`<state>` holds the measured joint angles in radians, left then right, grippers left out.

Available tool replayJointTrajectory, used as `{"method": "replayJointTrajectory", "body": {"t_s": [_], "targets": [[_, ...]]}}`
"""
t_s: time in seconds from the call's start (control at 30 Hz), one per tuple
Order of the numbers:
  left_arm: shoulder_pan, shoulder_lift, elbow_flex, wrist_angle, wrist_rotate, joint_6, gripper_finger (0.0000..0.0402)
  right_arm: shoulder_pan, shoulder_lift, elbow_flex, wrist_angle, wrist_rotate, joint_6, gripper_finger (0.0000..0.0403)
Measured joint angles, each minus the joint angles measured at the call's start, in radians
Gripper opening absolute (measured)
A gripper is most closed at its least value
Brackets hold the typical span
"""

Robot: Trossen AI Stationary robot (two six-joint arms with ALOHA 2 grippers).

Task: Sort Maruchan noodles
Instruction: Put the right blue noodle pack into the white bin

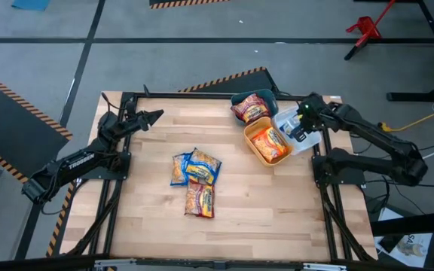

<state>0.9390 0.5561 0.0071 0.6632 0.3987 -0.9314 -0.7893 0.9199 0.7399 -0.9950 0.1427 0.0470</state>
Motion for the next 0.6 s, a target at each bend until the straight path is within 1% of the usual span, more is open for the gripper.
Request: {"method": "replayJointTrajectory", "body": {"t_s": [0.07, 0.13, 0.2, 0.3, 0.4, 0.5, 0.53, 0.6], "targets": [[0.0, 0.0, 0.0, 0.0, -0.002, 0.0, 0.0094, -0.015, 0.001, 0.0, 0.0, -0.003, -0.003, 0.001], [0.0, 0.0, 0.0, 0.0, -0.005, 0.0, 0.0094, -0.026, 0.001, 0.0, -0.003, -0.004, -0.001, 0.0026], [0.0, 0.0, 0.0, 0.0, -0.008, 0.0, 0.0094, -0.032, 0.001, 0.0, -0.014, 0.0, 0.021, 0.0052], [0.0, 0.0, 0.0, 0.001, -0.021, 0.0, 0.0094, -0.03, 0.001, 0.0, -0.021, 0.022, 0.057, 0.0101], [0.0, 0.0, 0.0, 0.001, -0.032, 0.001, 0.0095, -0.03, 0.0, 0.004, -0.035, 0.021, 0.087, 0.0147], [0.0, 0.0, 0.0, 0.001, -0.041, 0.001, 0.0095, -0.03, 0.0, 0.035, -0.042, 0.019, 0.104, 0.018], [0.0, 0.0, 0.0, 0.001, -0.043, 0.001, 0.0095, -0.03, 0.0, 0.05, -0.044, 0.01, 0.107, 0.0188], [0.0, 0.0, 0.0, 0.002, -0.046, 0.001, 0.0095, -0.03, 0.0, 0.088, -0.036, -0.044, 0.111, 0.0199]]}}
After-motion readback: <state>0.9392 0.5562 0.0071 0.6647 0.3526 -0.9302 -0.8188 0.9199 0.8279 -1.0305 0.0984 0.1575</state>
